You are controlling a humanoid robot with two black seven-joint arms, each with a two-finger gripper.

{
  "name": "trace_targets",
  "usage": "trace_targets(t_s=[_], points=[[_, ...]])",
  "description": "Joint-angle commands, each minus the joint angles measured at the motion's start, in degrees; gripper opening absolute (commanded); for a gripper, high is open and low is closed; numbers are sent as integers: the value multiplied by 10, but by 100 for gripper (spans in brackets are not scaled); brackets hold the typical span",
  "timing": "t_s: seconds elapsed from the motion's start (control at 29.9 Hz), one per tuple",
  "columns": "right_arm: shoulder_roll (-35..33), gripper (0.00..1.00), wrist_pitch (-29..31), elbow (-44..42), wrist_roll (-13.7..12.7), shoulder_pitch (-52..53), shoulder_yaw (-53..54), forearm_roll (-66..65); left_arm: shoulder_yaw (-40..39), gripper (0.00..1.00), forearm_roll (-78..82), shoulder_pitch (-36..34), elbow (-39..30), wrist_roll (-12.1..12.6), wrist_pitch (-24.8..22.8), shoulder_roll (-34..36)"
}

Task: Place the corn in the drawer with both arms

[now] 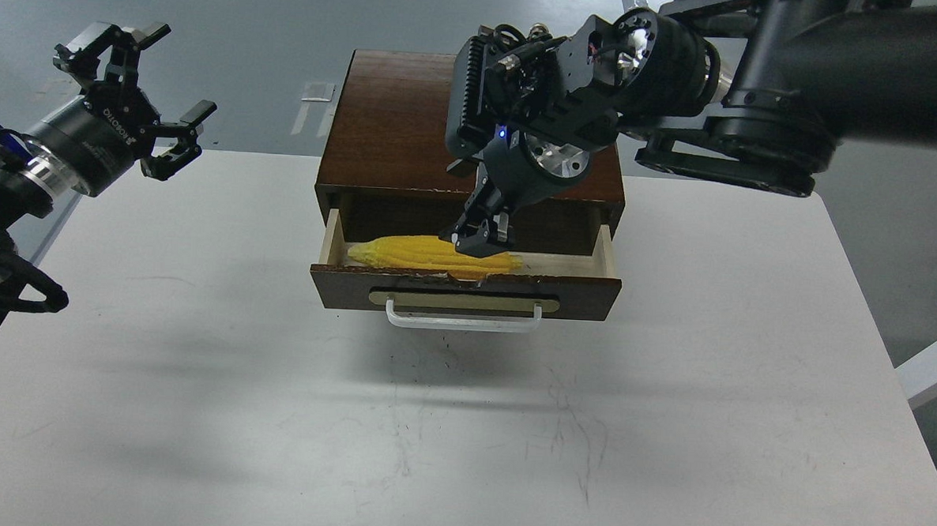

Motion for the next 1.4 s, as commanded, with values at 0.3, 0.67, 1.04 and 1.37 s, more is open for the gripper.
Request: trace_targets(t_s=[0.3,0.67,1.04,1.37], points=[[-239,96,6,-1,0,-92,107,425,0,98,0,2,0,0,0,-4],[-368,96,6,-11,0,-483,421,640,0,98,0,9,0,0,0,-14],[-307,98,-2,-48,0,-701,610,762,-1,98,0,36,6,0,0,-47],[-267,100,-2,-64,0,-741,636,761,-18,98,0,54,7,0,0,-54]])
